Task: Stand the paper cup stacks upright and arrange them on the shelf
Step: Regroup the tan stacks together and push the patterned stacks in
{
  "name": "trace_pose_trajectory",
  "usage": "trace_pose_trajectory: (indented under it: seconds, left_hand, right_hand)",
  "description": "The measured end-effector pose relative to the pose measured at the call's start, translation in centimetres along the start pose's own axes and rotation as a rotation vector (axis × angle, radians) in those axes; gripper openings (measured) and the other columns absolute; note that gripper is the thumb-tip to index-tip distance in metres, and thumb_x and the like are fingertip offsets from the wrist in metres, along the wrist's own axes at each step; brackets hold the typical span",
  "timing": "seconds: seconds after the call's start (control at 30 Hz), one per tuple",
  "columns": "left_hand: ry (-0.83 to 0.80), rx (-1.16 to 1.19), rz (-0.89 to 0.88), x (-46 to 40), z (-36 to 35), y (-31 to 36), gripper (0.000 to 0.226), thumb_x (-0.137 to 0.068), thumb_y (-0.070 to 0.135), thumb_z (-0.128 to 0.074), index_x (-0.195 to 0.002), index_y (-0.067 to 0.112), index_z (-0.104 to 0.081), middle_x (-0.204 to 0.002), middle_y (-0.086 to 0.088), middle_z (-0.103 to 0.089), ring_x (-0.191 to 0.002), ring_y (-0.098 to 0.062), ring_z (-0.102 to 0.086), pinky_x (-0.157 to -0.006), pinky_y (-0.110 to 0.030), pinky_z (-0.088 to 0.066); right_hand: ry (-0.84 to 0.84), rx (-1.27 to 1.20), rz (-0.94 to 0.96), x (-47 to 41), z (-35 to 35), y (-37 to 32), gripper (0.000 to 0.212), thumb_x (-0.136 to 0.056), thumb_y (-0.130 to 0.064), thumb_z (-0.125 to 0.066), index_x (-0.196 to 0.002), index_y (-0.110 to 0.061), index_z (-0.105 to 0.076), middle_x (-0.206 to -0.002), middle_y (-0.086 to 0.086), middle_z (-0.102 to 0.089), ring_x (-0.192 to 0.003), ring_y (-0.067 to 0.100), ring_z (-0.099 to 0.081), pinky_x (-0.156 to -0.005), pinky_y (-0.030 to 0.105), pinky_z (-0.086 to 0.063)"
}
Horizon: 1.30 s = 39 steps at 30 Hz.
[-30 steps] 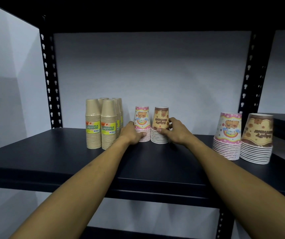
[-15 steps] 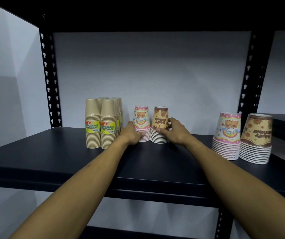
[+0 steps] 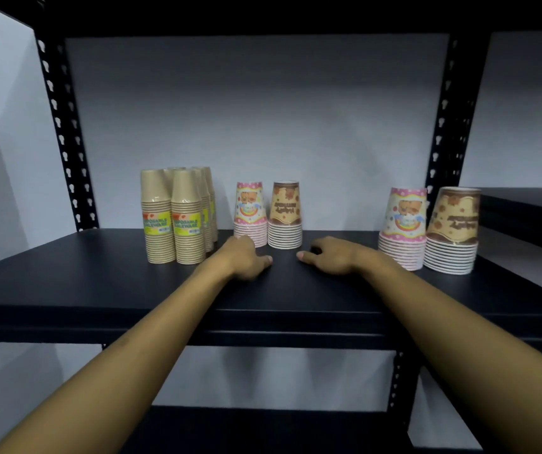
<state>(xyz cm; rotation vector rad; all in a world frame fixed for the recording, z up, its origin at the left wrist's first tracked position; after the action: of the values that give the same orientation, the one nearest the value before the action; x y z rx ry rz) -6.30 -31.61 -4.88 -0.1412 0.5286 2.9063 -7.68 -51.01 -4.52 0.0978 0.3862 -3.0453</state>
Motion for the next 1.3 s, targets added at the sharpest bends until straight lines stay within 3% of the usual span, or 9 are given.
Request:
trace_pose_trajectory:
  seconds: [0.13,0.27,0.4,0.53,0.7,0.8,0.9,1.1,1.3]
  left_hand:
    - [-0.098,-0.078,-0.128,3.8,-1.9,2.2,0.073,-0.092,0.073,-0.025,-0.131,0.017,-0.052,-0.147,-0.014,-0.044,-0.140,-0.039,-0.033,-0.114,-0.051,-0.027]
    - [-0.160,-0.082,-0.237,6.3,-2.1,3.8,0.094,-0.078,0.088,-0.014,-0.140,0.026,-0.047,-0.154,-0.011,-0.037,-0.148,-0.038,-0.019,-0.119,-0.053,-0.017]
    - [-0.138,-0.024,-0.342,8.7,-2.0,6.5,0.067,-0.095,0.066,-0.025,-0.146,0.027,-0.043,-0.155,-0.003,-0.038,-0.147,-0.032,-0.025,-0.119,-0.044,-0.019]
    - [-0.151,-0.001,-0.407,10.3,-2.4,9.5,0.064,-0.096,0.064,-0.033,-0.148,0.028,-0.042,-0.153,0.003,-0.042,-0.140,-0.020,-0.039,-0.115,-0.036,-0.030]
    - [-0.073,0.101,-0.424,10.8,-3.4,14.0,0.062,-0.090,0.063,-0.052,-0.140,0.028,-0.051,-0.131,0.001,-0.060,-0.121,-0.016,-0.056,-0.103,-0.030,-0.042]
    - [-0.049,0.174,-0.389,10.2,-4.1,16.9,0.075,-0.086,0.060,-0.062,-0.148,0.024,-0.040,-0.147,-0.003,-0.049,-0.130,-0.019,-0.052,-0.108,-0.034,-0.040]
    - [0.002,0.275,-0.319,9.2,-4.4,19.6,0.083,-0.084,0.057,-0.067,-0.150,0.018,-0.033,-0.152,-0.004,-0.044,-0.134,-0.022,-0.048,-0.110,-0.036,-0.039]
    - [0.066,0.552,-0.209,5.6,-4.9,23.3,0.074,-0.077,0.045,-0.079,-0.134,0.016,-0.042,-0.132,-0.001,-0.062,-0.116,-0.019,-0.061,-0.098,-0.034,-0.048]
    - [0.131,0.582,-0.187,4.0,-5.4,23.7,0.067,-0.079,0.045,-0.078,-0.131,0.013,-0.050,-0.131,-0.003,-0.063,-0.116,-0.020,-0.061,-0.089,-0.027,-0.046]
  right_hand:
    - [0.013,0.048,0.112,4.8,-0.2,0.1,0.055,-0.099,-0.058,-0.034,-0.145,-0.030,-0.046,-0.154,-0.001,-0.044,-0.141,0.026,-0.041,-0.116,0.044,-0.031]
    - [0.041,0.013,0.180,9.8,0.7,1.1,0.055,-0.098,-0.058,-0.038,-0.147,-0.033,-0.045,-0.155,-0.010,-0.041,-0.144,0.018,-0.037,-0.120,0.036,-0.026]
    - [0.090,-0.034,0.232,14.0,2.0,3.0,0.047,-0.099,-0.051,-0.044,-0.140,-0.028,-0.054,-0.145,-0.012,-0.053,-0.133,0.011,-0.048,-0.113,0.028,-0.034]
    - [0.161,-0.055,0.233,16.4,3.2,6.2,0.037,-0.096,-0.051,-0.050,-0.122,-0.031,-0.067,-0.118,-0.012,-0.069,-0.107,0.009,-0.062,-0.097,0.033,-0.048]
    - [0.332,-0.090,0.084,17.7,5.1,11.1,0.022,-0.088,-0.044,-0.065,-0.090,-0.023,-0.072,-0.084,-0.008,-0.069,-0.081,0.012,-0.063,-0.076,0.038,-0.054]
    - [0.561,-0.248,-0.053,18.2,6.6,13.9,0.023,-0.083,-0.032,-0.070,-0.094,-0.014,-0.059,-0.094,0.001,-0.064,-0.089,0.020,-0.059,-0.071,0.031,-0.044]
    - [0.727,-0.494,-0.179,18.4,7.7,16.3,0.049,-0.082,-0.028,-0.073,-0.119,-0.011,-0.045,-0.123,0.010,-0.048,-0.109,0.025,-0.052,-0.081,0.028,-0.037]
    - [0.772,-0.727,-0.234,15.7,8.7,18.5,0.090,-0.079,-0.033,-0.079,-0.149,-0.012,-0.025,-0.152,0.011,-0.035,-0.138,0.031,-0.041,-0.110,0.045,-0.038]
    - [0.665,-0.836,-0.173,13.9,7.8,19.0,0.083,-0.084,-0.025,-0.076,-0.151,-0.013,-0.028,-0.143,0.010,-0.053,-0.125,0.026,-0.056,-0.106,0.041,-0.045]
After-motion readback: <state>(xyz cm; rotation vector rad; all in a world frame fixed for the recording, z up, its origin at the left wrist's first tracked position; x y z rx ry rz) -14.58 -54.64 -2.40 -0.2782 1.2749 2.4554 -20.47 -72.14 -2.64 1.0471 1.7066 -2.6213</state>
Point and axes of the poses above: each hand's wrist, its own x-axis away from the middle knuckle, its own z-axis out of the back of the hand, y = z × x, the point moved 6 cm from there along -x, towards the middle knuckle
